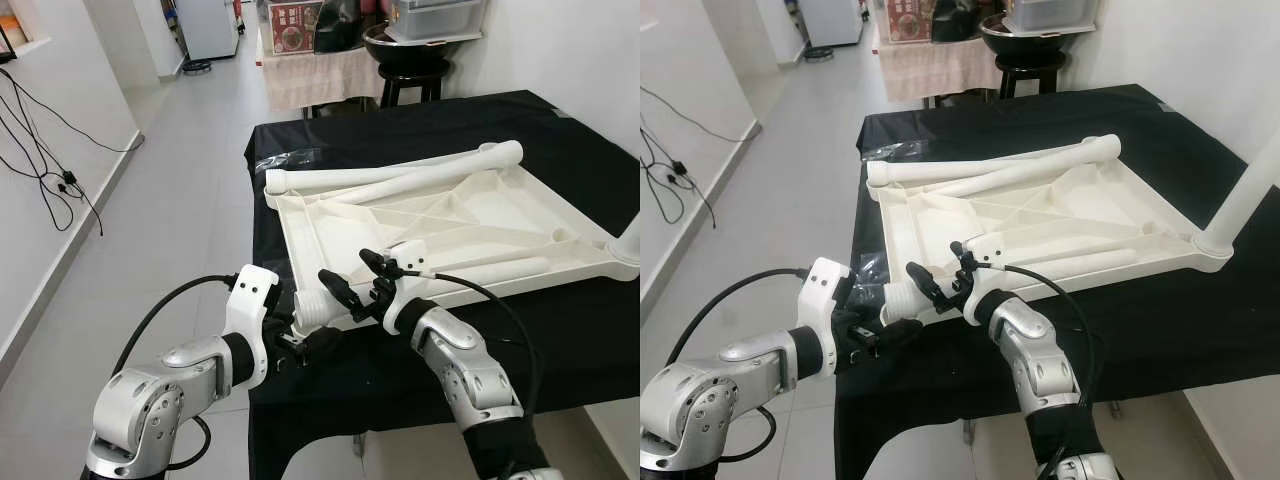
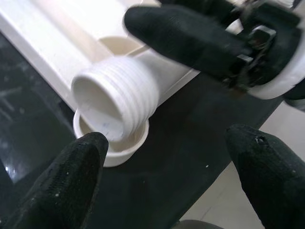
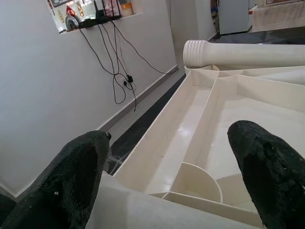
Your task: Building children table
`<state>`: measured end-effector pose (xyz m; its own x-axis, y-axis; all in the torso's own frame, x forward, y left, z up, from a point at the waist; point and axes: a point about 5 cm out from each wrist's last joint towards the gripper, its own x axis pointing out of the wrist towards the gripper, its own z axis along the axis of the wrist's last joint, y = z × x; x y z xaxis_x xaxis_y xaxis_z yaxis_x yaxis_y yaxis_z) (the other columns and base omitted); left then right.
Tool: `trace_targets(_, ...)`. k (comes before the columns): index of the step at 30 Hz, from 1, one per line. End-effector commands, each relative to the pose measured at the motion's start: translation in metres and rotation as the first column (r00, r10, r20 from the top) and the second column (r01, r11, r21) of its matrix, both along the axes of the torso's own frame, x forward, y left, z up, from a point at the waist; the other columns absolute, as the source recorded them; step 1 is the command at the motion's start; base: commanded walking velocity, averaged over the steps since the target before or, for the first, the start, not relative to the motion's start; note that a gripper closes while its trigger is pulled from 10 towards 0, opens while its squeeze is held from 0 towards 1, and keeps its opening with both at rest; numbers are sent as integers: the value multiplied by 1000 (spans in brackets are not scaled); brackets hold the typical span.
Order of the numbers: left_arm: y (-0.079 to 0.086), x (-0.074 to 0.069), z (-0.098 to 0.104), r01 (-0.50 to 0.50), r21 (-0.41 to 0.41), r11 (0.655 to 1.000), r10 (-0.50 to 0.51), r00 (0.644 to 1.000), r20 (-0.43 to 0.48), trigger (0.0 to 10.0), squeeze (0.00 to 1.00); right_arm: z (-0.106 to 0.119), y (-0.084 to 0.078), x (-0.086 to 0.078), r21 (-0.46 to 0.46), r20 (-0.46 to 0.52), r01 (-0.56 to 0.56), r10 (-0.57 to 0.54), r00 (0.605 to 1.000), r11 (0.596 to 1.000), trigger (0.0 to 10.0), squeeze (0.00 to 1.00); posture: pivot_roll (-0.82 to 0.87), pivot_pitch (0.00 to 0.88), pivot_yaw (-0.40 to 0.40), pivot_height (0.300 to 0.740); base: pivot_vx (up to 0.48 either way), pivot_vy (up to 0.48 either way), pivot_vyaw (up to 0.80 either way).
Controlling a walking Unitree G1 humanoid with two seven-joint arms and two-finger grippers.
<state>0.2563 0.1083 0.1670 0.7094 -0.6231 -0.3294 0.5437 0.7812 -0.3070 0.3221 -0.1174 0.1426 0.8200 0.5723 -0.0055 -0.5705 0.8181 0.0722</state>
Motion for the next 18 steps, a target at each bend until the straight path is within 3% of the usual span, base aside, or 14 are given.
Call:
trace_targets(1, 4, 2, -5, -27, 4, 1000, 27, 999, -28, 10000, 0, -3, 2, -1, 2, -17, -6, 6, 1000, 1000, 10000, 0, -99, 45, 53, 740, 0, 0, 0)
trace_targets(12, 6, 12, -3, -38, 1, 999, 38, 999, 14, 10000, 0, -2, 1, -1, -1, -17, -6, 6, 1000, 1000, 10000, 0, -101, 47, 48, 740, 0, 0, 0)
trace_targets(18, -4, 19, -4, 17, -57, 998, -16, 1000, 12, 10000, 0, -2, 1, -2, -2, -17, -9, 9, 1000, 1000, 10000, 0, -108, 49, 49, 740, 0, 0, 0)
